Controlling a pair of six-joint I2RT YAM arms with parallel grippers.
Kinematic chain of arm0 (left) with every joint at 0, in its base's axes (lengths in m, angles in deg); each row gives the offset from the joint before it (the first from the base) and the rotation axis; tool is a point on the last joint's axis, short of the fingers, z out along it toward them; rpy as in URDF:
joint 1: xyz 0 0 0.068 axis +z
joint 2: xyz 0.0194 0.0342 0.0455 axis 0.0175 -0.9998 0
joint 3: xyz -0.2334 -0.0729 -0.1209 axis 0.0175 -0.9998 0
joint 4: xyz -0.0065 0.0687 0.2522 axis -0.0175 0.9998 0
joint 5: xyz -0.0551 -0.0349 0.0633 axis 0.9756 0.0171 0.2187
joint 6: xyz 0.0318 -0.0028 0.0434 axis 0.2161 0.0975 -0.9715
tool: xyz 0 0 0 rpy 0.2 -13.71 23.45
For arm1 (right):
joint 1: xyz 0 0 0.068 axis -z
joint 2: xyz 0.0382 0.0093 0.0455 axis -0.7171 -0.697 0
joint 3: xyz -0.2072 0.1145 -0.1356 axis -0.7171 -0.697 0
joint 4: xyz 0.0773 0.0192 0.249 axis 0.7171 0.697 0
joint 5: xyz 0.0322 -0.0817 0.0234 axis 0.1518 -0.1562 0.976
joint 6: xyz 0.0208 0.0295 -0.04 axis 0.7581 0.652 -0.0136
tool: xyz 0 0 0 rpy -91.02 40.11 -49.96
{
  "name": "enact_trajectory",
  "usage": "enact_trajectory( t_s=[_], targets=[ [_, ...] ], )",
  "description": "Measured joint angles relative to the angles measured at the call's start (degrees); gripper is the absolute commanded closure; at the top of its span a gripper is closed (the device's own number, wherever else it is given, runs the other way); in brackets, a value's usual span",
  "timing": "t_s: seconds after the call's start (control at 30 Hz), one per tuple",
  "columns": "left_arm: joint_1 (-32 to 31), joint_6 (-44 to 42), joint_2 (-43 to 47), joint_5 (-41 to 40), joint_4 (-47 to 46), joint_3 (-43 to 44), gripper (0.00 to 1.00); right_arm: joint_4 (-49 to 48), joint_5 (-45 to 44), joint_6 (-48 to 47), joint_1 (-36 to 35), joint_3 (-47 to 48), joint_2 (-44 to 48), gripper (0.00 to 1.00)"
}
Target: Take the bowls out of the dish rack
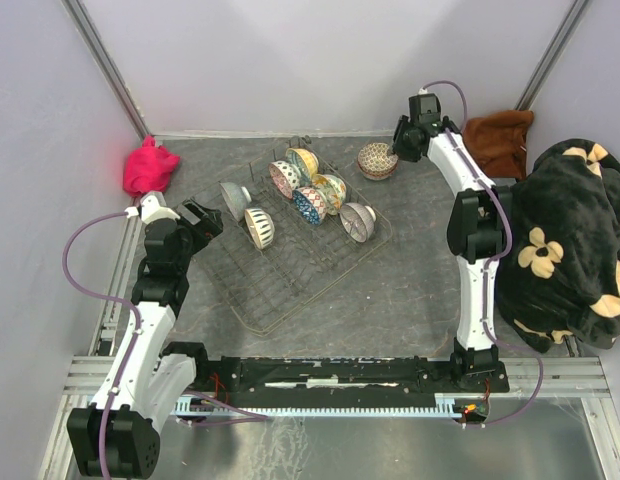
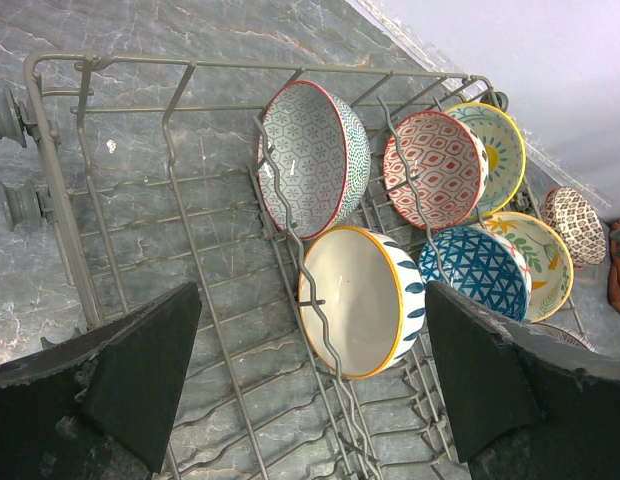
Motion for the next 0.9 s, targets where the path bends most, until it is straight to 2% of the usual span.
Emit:
enact_trajectory(
  t_s=[0.17, 0.43, 0.7, 0.8, 0.9],
  targets=[
    [0.00, 0.02, 0.00, 0.00, 0.00, 0.00, 0.01, -0.50, -0.79, -0.37, 0.00, -1.29, 2.27, 0.52],
    [0.00, 0.04, 0.00, 0.00, 0.00, 0.00, 0.01, -3.23, -4.92, -5.51, -2.89, -17.46, 15.21, 0.44],
    [0.00, 0.61, 0.17, -0.04, 0.00, 0.00, 0.01, -9.97, -13.88, -14.71, -20.92, -34.64, 35.87, 0.44],
    [0.00, 0.63, 0.61, -0.04, 0.00, 0.00, 0.01, -11.17, -18.27, -17.27, -27.17, -38.16, 39.30, 0.44],
    [0.00, 0.66, 1.22, -0.07, 0.02, -0.02, 0.01, -10.69, -25.00, -19.50, -31.61, -39.54, 38.91, 0.44]
  ],
)
